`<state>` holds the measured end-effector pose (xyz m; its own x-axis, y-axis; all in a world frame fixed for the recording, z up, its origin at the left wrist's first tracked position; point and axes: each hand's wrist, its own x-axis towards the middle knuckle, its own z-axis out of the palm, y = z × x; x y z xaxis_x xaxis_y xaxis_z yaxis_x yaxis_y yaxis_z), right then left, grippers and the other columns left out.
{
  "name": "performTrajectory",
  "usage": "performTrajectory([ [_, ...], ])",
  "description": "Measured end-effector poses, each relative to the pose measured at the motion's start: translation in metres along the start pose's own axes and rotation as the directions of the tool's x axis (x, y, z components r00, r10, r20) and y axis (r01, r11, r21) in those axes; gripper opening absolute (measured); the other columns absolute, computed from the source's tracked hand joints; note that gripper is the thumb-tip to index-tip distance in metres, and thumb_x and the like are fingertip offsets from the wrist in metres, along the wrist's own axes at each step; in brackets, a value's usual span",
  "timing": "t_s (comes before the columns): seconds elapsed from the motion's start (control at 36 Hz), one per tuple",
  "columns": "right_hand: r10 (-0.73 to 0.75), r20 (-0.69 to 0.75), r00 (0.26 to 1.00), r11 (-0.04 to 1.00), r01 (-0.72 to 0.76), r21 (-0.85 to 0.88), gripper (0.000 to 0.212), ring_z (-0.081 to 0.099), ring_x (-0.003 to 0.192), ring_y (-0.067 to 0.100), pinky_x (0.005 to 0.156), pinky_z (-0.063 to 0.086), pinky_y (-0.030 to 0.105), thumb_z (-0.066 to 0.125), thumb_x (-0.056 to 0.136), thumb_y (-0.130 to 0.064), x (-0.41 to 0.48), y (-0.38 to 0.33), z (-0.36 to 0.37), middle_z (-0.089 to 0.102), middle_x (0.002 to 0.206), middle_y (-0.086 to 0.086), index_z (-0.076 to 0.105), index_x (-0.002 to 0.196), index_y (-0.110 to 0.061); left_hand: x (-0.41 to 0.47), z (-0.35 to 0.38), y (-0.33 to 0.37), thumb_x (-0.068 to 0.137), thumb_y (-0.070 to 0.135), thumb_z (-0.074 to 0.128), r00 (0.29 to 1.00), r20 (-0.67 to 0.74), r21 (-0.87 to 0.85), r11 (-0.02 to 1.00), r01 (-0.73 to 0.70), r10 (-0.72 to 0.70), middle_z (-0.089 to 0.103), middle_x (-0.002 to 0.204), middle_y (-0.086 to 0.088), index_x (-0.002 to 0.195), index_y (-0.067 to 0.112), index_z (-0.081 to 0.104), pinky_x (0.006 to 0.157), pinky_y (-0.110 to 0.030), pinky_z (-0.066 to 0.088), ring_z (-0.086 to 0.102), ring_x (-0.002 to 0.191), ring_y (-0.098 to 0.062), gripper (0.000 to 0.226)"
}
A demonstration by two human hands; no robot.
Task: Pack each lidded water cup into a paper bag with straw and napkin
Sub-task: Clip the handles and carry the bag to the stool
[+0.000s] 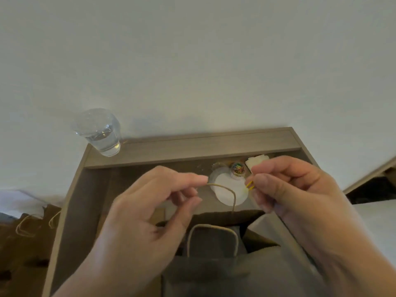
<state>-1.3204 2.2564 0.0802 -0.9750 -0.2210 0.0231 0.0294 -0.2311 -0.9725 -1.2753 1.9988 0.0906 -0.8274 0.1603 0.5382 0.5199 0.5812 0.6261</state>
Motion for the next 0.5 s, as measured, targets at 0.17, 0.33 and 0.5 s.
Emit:
performTrajectory([
  [0.17, 0.072, 0.094, 0.993, 0.980, -0.088, 0.178, 0.044, 0.059, 0.058, 0.015, 0.051, 0.046, 0.024, 0.101, 0.062, -0.039, -0.023, -0.009, 0.036, 0.072, 0.075, 0.012, 0.083, 0.092, -0.011, 0.004, 0.012, 0.022, 0.091, 0.016, 0.084, 0.993, -0.074, -0.157, 0.982, -0.106, 0.095, 0.071, 0.097, 0.011, 0.109, 0.021, 0.080, 0.075, -0.020, 0.052, 0.070, 0.086, -0.018, 0.019],
  [0.33, 0.173, 0.100, 0.980, 0.976, -0.184, 0.115, 0.042, 0.060, 0.065, 0.021, 0.056, 0.049, 0.027, 0.097, 0.072, -0.040, -0.040, -0.015, 0.047, 0.070, 0.080, 0.017, 0.082, 0.098, -0.010, -0.004, 0.011, 0.023, 0.094, 0.022, 0.080, 0.992, -0.078, -0.217, 0.969, -0.116, 0.101, 0.069, 0.101, 0.011, 0.102, 0.027, 0.079, 0.073, -0.019, 0.051, 0.069, 0.084, -0.019, 0.009],
  [0.5, -0.164, -0.046, 0.985, 0.904, 0.132, -0.407, 0.013, 0.075, 0.088, 0.017, 0.080, 0.065, 0.038, 0.075, 0.095, -0.044, -0.051, -0.016, 0.053, 0.079, 0.096, -0.003, 0.080, 0.105, -0.039, -0.014, 0.015, 0.026, 0.096, 0.028, 0.069, 0.998, -0.007, -0.272, 0.961, 0.055, -0.059, 0.075, 0.100, 0.008, 0.101, 0.034, 0.067, 0.069, -0.033, 0.060, 0.074, 0.086, -0.021, 0.008],
])
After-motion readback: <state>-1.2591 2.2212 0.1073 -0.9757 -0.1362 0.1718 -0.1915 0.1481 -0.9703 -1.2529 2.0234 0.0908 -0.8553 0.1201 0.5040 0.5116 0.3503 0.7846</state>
